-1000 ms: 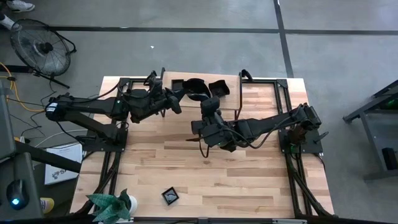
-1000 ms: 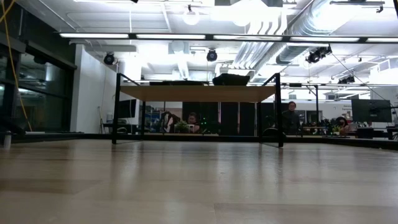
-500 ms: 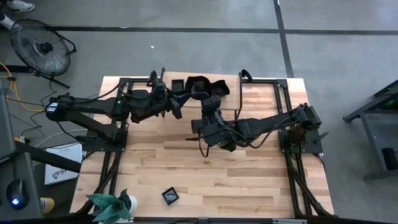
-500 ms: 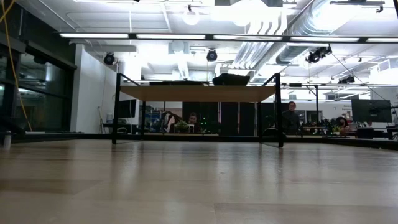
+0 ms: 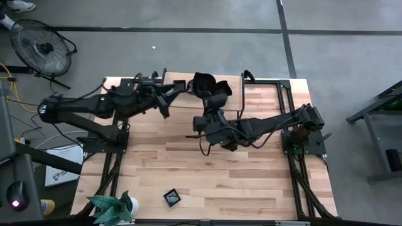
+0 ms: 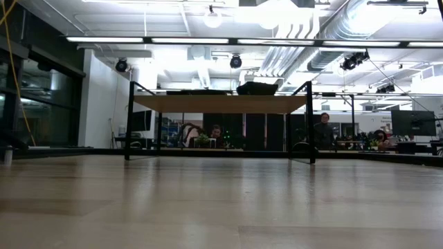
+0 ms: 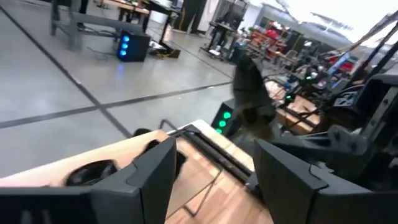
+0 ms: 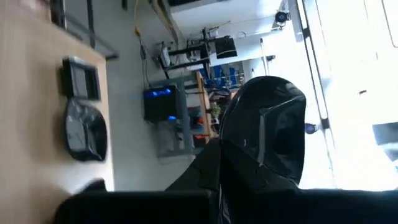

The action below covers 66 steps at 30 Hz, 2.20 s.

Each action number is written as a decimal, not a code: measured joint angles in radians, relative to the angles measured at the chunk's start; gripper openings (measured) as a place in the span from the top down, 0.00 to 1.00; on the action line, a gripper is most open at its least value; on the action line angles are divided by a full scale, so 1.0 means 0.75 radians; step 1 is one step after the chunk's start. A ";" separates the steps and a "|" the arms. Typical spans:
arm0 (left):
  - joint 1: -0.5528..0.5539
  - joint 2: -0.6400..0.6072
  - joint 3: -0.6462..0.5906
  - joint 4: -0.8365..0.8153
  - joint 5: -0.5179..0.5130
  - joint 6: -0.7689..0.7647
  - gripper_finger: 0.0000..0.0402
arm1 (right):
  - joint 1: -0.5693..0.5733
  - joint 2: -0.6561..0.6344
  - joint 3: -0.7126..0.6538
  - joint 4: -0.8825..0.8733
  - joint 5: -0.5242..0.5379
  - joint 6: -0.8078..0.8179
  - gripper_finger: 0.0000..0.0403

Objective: Pick & Place Mini shaped plates
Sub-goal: Stack the leaf-shaped plate on the leaf-shaped plate

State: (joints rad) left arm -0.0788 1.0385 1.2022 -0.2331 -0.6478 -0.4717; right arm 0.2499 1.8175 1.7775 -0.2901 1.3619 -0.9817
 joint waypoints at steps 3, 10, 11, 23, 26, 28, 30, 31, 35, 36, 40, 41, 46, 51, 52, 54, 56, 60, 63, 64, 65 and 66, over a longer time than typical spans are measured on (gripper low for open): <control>0.000 -0.071 0.000 -0.114 -0.044 -0.005 0.48 | -0.005 0.000 0.000 0.058 -0.029 0.053 1.00; 0.000 -0.219 0.000 -0.294 -0.072 -0.006 0.48 | -0.043 -0.006 0.000 0.028 -0.320 0.324 1.00; 0.000 -0.235 0.000 -0.303 -0.072 -0.007 0.48 | -0.055 -0.008 0.001 0.008 -0.395 0.368 1.00; 0.000 -0.290 0.000 -0.350 -0.013 -0.020 0.48 | -0.339 -0.014 0.002 -0.474 -1.416 0.624 1.00; -0.001 -0.280 0.000 -0.363 0.009 -0.051 0.48 | -0.401 -0.018 0.002 -0.519 -1.526 0.548 1.00; 0.000 -0.278 0.000 -0.364 0.036 -0.052 0.48 | -0.440 -0.023 0.001 -0.522 -1.578 0.457 1.00; -0.001 -0.272 0.001 -0.363 0.059 -0.054 0.48 | -0.478 -0.026 0.001 -0.520 -1.613 0.346 1.00; -0.001 -0.271 0.001 -0.362 0.073 -0.054 0.48 | -0.497 -0.026 0.001 -0.524 -1.628 0.285 1.00; -0.001 -0.270 0.002 -0.363 0.109 -0.075 0.48 | -0.574 -0.026 0.001 -0.561 -1.680 0.033 1.00; -0.001 -0.271 0.001 -0.362 0.116 -0.075 0.48 | -0.594 -0.026 0.001 -0.572 -1.692 -0.031 1.00; -0.001 -0.270 0.001 -0.362 0.118 -0.104 0.48 | -0.669 -0.026 -0.001 -0.607 -1.730 -0.207 1.00; -0.001 -0.270 0.002 -0.362 0.118 -0.116 0.48 | -0.687 -0.026 -0.001 -0.611 -1.756 -0.240 1.00; -0.001 -0.270 0.002 -0.362 0.118 -0.148 0.48 | -0.746 -0.025 -0.001 -0.630 -1.800 -0.462 1.00; -0.001 -0.269 0.001 -0.362 0.118 -0.169 0.48 | -0.794 -0.025 -0.001 -0.670 -1.862 -0.605 1.00; -0.001 -0.269 0.001 -0.361 0.118 -0.180 0.48 | -0.799 -0.025 -0.001 -0.668 -1.872 -0.623 1.00; -0.001 -0.266 0.002 -0.361 0.118 -0.186 0.48 | -0.809 -0.025 -0.001 -0.660 -1.875 -0.675 1.00; -0.001 -0.261 0.002 -0.360 0.118 -0.186 0.48 | -0.819 -0.025 -0.001 -0.643 -1.879 -0.723 1.00; -0.001 -0.237 0.001 -0.347 0.118 -0.186 0.48 | -0.843 -0.013 -0.001 -0.640 -1.912 -0.791 1.00; -0.001 -0.212 0.001 -0.333 0.118 -0.186 0.48 | -0.859 0.007 -0.001 -0.631 -1.929 -0.836 1.00; -0.001 -0.205 0.002 -0.327 0.118 -0.186 0.48 | -0.859 0.015 -0.001 -0.614 -1.929 -0.853 1.00; -0.001 -0.199 0.001 -0.322 0.118 -0.187 0.48 | -0.861 0.024 -0.001 -0.604 -1.923 -0.868 1.00; -0.001 -0.191 0.001 -0.318 0.118 -0.186 0.48 | -0.865 0.031 -0.001 -0.598 -1.924 -0.884 1.00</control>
State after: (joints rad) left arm -0.0792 0.8953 1.2032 -0.4715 -0.5594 -0.6113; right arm -0.3992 1.8410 1.7771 -0.7390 -0.0810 -1.6449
